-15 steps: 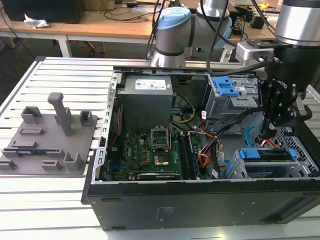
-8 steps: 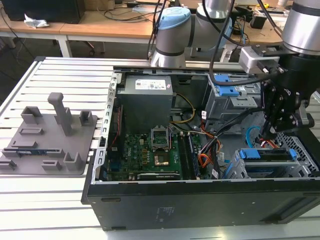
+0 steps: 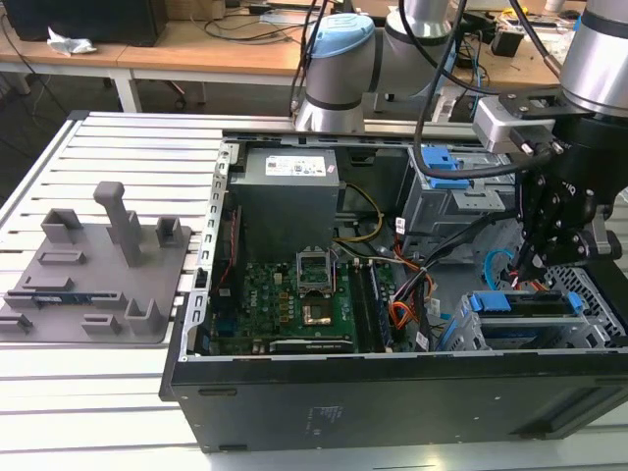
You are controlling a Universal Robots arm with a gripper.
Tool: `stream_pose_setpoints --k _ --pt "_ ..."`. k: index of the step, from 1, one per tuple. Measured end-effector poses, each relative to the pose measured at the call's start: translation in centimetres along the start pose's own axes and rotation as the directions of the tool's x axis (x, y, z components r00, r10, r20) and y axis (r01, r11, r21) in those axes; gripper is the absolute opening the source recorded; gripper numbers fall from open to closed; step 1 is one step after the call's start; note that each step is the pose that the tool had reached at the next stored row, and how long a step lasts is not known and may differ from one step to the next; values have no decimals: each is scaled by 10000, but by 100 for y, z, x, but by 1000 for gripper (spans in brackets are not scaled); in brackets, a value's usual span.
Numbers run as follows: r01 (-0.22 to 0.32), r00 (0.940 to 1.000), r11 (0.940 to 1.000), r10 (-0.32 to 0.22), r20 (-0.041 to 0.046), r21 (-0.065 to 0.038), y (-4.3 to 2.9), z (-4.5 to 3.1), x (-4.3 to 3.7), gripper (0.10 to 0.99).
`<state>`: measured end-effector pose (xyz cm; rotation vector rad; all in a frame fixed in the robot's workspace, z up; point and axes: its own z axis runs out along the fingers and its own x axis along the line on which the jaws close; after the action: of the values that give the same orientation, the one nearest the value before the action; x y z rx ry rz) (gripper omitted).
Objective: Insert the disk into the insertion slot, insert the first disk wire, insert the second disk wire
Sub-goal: 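Insert the second disk wire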
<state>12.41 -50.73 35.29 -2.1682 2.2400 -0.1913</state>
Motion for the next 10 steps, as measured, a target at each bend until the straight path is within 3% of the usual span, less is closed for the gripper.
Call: stream_pose_setpoints --k 1,4,10 --pt "-3 10000 10000 3 2 -21 -11 2 5 161" --pt "2 10000 9998 -1 21 -211 -75 10 11 161" --pt "-16 10000 9996 17 19 -279 -77 15 26 161"
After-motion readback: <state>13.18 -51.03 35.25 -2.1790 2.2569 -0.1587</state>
